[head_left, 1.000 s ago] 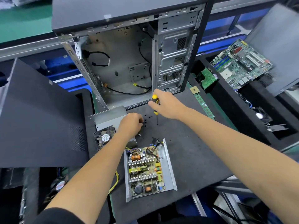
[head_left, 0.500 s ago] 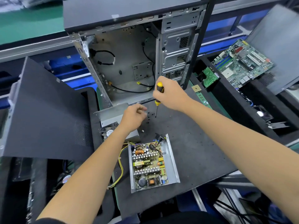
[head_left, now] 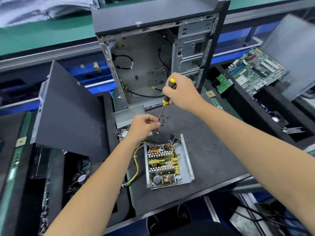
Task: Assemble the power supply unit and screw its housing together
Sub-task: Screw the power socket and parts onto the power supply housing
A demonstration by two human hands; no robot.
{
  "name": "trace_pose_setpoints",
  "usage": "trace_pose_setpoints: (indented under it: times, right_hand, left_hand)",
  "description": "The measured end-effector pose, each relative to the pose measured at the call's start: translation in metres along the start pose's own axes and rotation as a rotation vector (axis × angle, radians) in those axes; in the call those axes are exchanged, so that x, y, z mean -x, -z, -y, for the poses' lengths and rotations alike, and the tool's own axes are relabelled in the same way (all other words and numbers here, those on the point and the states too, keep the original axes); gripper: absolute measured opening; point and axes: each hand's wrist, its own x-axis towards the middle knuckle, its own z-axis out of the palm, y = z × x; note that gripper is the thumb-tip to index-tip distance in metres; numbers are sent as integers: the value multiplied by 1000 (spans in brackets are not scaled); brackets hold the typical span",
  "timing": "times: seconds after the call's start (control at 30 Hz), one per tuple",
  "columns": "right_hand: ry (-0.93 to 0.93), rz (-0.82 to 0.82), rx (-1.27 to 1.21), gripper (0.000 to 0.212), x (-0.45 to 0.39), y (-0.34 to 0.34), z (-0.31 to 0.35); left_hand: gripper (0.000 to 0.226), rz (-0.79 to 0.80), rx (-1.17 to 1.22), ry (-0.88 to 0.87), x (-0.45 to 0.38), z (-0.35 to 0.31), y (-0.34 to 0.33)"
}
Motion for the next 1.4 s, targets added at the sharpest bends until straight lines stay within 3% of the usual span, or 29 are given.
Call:
trace_pose_setpoints:
  times: [1.0,1.4]
  right_hand:
    - [-4,64,75,8,21,13,4]
    - [5,55,120,9,23,20,-12]
  left_hand:
    - [30,65,-106,-225,22,-1,-13]
    - [24,231,-187,-233,15,-3,-19]
